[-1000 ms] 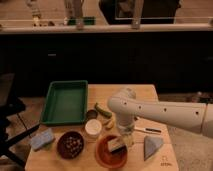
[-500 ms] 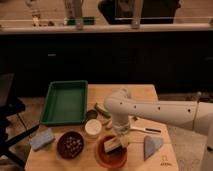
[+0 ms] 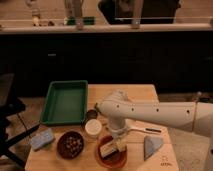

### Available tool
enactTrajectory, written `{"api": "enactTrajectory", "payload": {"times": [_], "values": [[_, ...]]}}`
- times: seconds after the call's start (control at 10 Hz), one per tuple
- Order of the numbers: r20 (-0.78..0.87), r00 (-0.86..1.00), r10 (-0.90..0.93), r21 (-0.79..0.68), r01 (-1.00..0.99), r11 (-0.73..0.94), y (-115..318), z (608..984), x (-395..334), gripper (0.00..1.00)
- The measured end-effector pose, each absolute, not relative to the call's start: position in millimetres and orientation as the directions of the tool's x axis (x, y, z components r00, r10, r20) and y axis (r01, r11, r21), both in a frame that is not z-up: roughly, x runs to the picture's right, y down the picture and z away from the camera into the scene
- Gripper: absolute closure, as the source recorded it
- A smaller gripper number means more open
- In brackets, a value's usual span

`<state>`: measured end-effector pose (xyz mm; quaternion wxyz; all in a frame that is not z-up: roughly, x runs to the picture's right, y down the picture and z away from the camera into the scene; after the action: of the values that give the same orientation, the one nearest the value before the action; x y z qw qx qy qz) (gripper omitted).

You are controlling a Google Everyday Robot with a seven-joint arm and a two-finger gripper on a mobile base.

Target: Wipe red bowl with eraser

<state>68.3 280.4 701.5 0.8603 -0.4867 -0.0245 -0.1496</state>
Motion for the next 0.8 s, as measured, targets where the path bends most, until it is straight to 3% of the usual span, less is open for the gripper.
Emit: {"api": "enactTrajectory", "payload": {"times": [0.4, 0.8], "values": [[0.142, 0.963, -0.227, -0.866, 0.232, 0.443, 294.2, 695.4, 97.9, 0.96], [0.087, 0.972, -0.217, -0.875, 0.179, 0.450, 280.4, 702.4, 112.0, 0.96]]}}
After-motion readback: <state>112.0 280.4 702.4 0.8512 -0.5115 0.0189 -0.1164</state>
